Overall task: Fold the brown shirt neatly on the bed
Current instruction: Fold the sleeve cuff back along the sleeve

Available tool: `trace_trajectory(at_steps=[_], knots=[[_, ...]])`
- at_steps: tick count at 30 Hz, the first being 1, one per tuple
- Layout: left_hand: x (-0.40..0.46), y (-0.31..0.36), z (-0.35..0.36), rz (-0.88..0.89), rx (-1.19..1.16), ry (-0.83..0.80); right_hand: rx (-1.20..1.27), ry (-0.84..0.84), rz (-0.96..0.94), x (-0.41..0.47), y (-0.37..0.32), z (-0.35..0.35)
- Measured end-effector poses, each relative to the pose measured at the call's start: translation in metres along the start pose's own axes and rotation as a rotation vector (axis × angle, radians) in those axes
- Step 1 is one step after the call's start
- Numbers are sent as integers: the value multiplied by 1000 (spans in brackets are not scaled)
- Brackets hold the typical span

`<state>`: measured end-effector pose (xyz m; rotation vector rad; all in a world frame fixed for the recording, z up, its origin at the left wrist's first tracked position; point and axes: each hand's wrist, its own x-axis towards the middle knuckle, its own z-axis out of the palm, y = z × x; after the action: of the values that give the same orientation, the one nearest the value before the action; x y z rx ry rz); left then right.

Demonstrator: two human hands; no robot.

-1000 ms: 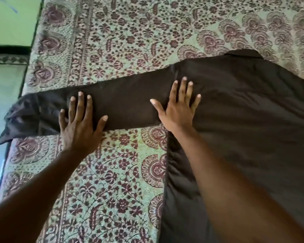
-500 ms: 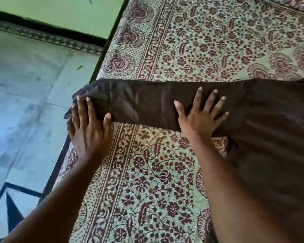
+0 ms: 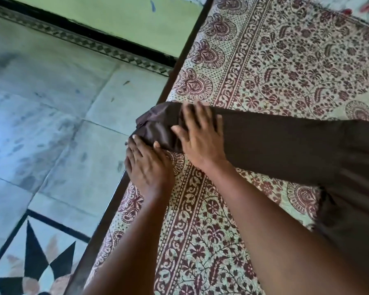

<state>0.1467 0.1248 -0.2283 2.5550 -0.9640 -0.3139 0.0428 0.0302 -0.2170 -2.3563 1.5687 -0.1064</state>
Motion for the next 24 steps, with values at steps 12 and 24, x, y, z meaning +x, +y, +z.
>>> trace_trajectory(at_steps=[12, 24], knots=[[0, -6, -7, -143, -412, 178, 6, -217, -351, 30, -35, -7], [11, 6, -7, -222, -213, 24, -27, -18, -199, -25, -14, 7]])
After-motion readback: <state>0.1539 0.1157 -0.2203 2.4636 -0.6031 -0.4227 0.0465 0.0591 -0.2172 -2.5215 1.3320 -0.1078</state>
